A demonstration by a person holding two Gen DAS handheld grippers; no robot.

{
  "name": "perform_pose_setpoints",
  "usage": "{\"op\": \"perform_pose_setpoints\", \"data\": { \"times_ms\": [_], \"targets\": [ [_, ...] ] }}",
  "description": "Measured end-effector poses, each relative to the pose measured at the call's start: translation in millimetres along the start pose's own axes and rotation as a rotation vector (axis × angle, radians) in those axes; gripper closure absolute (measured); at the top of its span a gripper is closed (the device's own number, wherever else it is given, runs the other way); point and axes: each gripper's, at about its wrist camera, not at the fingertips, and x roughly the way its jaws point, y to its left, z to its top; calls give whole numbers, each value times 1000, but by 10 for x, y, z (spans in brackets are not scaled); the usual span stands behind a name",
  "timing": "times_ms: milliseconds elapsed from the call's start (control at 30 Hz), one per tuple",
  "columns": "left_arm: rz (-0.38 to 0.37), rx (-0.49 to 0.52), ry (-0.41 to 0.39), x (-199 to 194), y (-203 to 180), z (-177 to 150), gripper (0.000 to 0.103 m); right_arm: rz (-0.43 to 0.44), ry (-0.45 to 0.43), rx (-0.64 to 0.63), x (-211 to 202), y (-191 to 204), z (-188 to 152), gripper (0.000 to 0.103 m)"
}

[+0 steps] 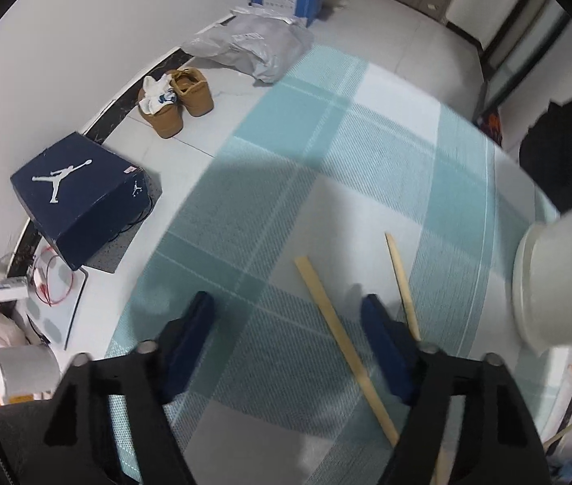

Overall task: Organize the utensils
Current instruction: 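Lower the left gripper onto a chopstick and grasp it while the right gripper holds its chopstick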

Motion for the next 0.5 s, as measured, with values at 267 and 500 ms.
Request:
{"op": "perform_pose_setpoints", "data": {
  "times_ms": [267, 500],
  "targets": [
    [29, 25, -25, 22, -156, 81, 96, 0, 0, -5, -5, 25, -10, 99],
    [-59, -27, -44, 4, -100, 103, 100, -20, -15, -21, -35, 48, -10, 99]
  ]
}}
